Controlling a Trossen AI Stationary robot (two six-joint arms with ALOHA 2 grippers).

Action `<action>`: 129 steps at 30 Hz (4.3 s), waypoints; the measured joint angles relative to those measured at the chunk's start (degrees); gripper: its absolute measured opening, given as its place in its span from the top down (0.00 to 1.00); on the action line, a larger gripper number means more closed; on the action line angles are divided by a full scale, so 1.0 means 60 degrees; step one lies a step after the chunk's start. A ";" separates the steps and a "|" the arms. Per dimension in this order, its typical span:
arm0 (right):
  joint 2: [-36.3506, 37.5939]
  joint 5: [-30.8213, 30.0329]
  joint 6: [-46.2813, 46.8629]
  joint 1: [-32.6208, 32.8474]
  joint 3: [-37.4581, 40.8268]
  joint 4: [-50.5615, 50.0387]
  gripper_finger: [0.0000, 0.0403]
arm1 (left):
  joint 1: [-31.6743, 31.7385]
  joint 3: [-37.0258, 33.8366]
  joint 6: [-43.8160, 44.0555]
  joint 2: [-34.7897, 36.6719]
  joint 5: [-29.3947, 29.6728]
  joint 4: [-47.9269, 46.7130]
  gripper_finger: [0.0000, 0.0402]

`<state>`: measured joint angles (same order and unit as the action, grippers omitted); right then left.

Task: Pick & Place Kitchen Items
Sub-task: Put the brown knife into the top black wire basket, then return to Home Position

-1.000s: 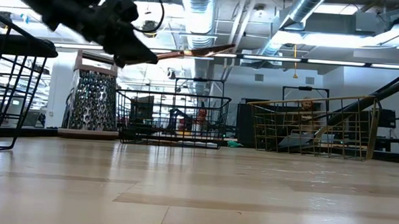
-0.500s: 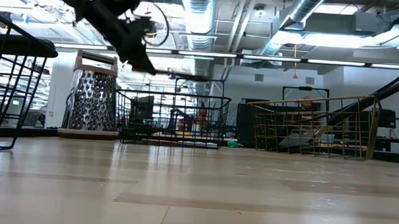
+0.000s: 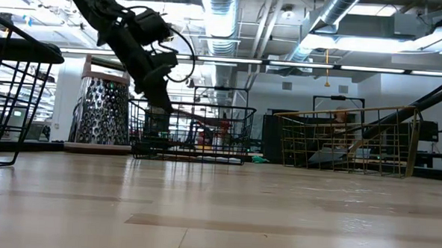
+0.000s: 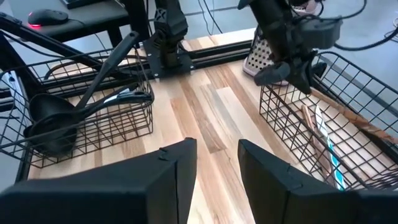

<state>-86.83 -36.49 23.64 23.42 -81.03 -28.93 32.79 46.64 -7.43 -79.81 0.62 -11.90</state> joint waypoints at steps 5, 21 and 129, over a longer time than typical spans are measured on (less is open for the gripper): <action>0.0000 0.0000 0.0004 -0.0004 0.0000 0.0004 0.71 | -0.0039 -0.0002 0.0090 -0.0331 0.0000 -0.0011 1.00; -0.0004 0.0043 0.0076 -0.0004 0.0000 0.0036 0.71 | -0.0039 0.0002 0.0052 -0.0547 0.0002 -0.0136 1.00; 1.4273 0.0280 -0.1676 -0.0346 1.3442 0.5849 1.00 | 0.0176 -0.7236 0.3866 1.0118 -0.3490 0.3007 1.00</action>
<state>-1.19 -34.81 13.58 21.34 -0.38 6.16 33.85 3.23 15.77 -19.10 -20.32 6.14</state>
